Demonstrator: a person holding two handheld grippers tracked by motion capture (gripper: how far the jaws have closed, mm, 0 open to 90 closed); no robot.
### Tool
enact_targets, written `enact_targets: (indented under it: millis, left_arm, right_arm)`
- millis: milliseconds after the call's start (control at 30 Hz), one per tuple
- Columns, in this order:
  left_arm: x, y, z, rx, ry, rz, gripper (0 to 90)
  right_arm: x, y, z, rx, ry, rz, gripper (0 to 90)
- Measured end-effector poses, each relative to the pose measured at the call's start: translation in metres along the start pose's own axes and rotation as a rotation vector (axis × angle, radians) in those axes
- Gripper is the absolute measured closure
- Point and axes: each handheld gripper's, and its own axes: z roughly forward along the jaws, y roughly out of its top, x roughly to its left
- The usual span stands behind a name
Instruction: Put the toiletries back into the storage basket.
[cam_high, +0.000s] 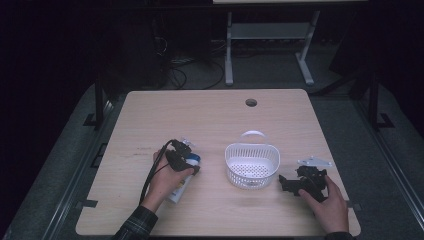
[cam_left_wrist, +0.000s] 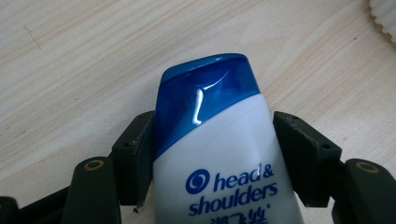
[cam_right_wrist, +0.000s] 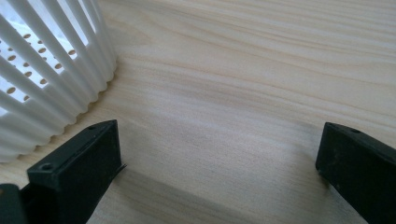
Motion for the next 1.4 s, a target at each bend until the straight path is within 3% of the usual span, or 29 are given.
enact_targets:
  millis: [267, 600, 867, 1133, 1400]
  left_arm:
    - [-0.001, 0.000, -0.004, 0.005, -0.019, 0.003, 35.2]
    - [0.005, 0.000, -0.028, -0.100, -0.068, 0.014, 35.6]
    - [0.012, -0.003, -0.046, -0.191, -0.145, 0.020, 35.8]
    - [0.025, -0.009, -0.060, -0.263, -0.248, 0.001, 36.1]
    - [0.030, -0.011, -0.074, -0.327, -0.295, 0.007, 36.3]
  right_arm:
    - [0.000, 0.000, 0.000, 0.000, 0.000, 0.000, 0.0]
    - [0.000, 0.000, 0.000, 0.000, 0.000, 0.000, 0.0]
    - [0.000, 0.000, 0.000, 0.000, 0.000, 0.000, 0.0]
    - [0.000, 0.000, 0.000, 0.000, 0.000, 0.000, 0.0]
    - [0.000, 0.000, 0.000, 0.000, 0.000, 0.000, 0.0]
